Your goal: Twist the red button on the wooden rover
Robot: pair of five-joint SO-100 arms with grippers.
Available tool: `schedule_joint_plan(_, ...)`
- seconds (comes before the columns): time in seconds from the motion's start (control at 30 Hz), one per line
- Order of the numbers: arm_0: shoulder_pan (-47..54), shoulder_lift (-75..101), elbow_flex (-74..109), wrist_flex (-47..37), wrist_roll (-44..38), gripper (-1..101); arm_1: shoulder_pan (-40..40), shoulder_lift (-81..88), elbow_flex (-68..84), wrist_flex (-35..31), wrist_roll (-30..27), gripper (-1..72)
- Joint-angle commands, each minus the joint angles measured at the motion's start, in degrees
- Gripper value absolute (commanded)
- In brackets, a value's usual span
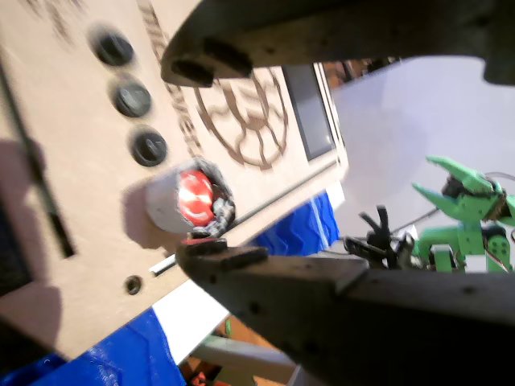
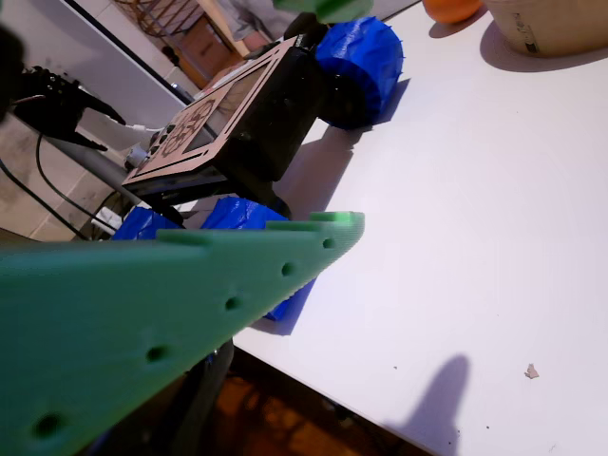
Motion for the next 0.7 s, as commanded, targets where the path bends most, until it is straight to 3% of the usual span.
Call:
schedule_joint_plan(0.0,1.3,0.1,-2.7,-1.0,0.1,24,0.2,-0.3,-0.4,-0.3,0.0,20.4)
schedule_joint_plan(0.67,3.3,-6.4,-2.7,-2.6,-0.7,23,0.2,-0.3,-0.4,-0.3,0.0,20.4)
